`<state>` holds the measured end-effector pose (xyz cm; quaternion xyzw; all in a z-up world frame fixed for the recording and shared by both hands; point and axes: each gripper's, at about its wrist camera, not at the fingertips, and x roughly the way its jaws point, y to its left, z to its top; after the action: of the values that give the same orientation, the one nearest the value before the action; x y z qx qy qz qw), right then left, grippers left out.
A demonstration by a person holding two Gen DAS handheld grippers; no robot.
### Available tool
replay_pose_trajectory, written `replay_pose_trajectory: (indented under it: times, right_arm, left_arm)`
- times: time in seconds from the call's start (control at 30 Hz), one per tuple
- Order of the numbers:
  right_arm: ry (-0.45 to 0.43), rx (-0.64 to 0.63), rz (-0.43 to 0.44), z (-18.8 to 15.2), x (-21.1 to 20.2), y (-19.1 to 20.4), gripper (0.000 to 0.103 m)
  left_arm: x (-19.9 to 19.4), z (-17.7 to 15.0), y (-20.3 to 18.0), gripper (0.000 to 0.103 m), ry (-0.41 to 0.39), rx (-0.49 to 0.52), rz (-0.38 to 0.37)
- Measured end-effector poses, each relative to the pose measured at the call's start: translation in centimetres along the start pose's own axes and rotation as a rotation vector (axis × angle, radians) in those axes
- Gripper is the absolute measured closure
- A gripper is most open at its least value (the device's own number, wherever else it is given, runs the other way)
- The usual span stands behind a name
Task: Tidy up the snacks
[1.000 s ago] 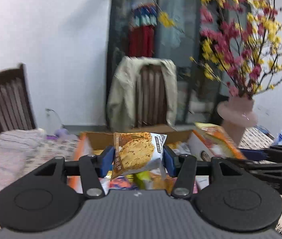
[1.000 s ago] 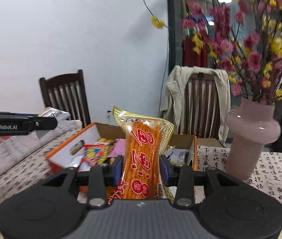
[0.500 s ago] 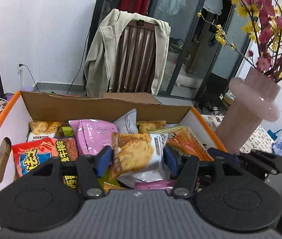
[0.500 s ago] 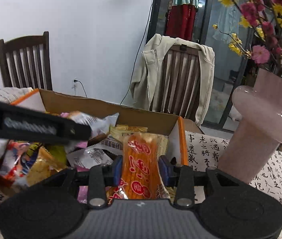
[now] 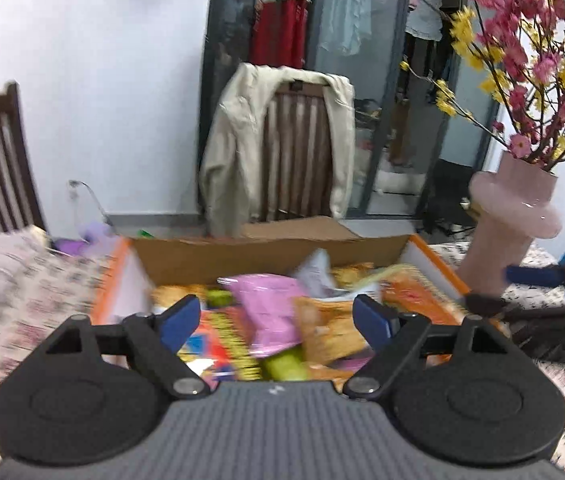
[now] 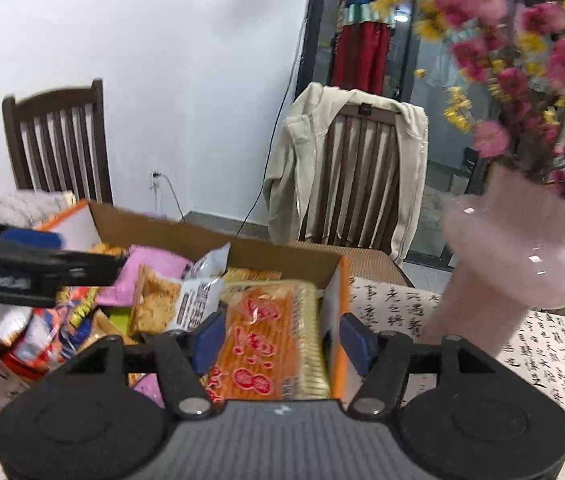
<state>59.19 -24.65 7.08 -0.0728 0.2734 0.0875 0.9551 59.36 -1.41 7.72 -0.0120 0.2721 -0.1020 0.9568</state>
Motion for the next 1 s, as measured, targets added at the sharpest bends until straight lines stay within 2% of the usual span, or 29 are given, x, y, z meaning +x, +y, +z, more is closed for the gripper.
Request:
replay_pose_trajectory:
  times: [0.07,0.13,0.2,0.3,0.4,0.53,0.63,0.8,1.0]
  right_arm:
    - [-0.014,0.009,-0.008,0.4,-1.6,-0.9,0.039]
    - [-0.03,-0.004,-0.027,0.6,-3.3,-1.7,0.035]
    - [-0.048,-0.003,-0.052,0.4,-5.3,-2.7,0.027]
    - [-0.057,0.042,-0.062,0.1,-7.6,-3.9,0.027]
    - [-0.07,0.065,-0.035,0.0,-10.0,-3.6,0.027]
    - [-0.108,0.028,-0.018,0.2,-13.4,-2.0,0.026]
    - [-0.14,0.001,-0.007,0.2,-16.0,-0.9,0.019]
    - [-0.186,0.007,0.004,-0.9,-20.8,-0.3,0.015]
    - [-0.229,0.011,0.027,-4.4,-26.0,0.8,0.012]
  left_arm:
    - [-2.3,-0.2,1.6,0.008,-0.031,0.038,0.035]
    - [-4.5,-0.7,3.4,0.006,-0.067,0.052,0.077]
    - [-6.4,-0.9,5.2,0.006,-0.066,0.03,0.126]
    - [-9.2,-1.0,6.6,0.006,-0.067,-0.022,0.155]
    - [-12.1,-0.8,6.6,0.006,-0.094,-0.024,0.161]
    - [-16.2,-0.9,5.7,0.005,-0.16,0.007,0.158]
    - [-18.8,-1.5,4.9,0.005,-0.187,0.022,0.156]
    - [-22.9,-3.8,4.0,0.004,-0.213,0.015,0.155]
    - [-27.5,-7.7,2.2,0.002,-0.235,0.02,0.153]
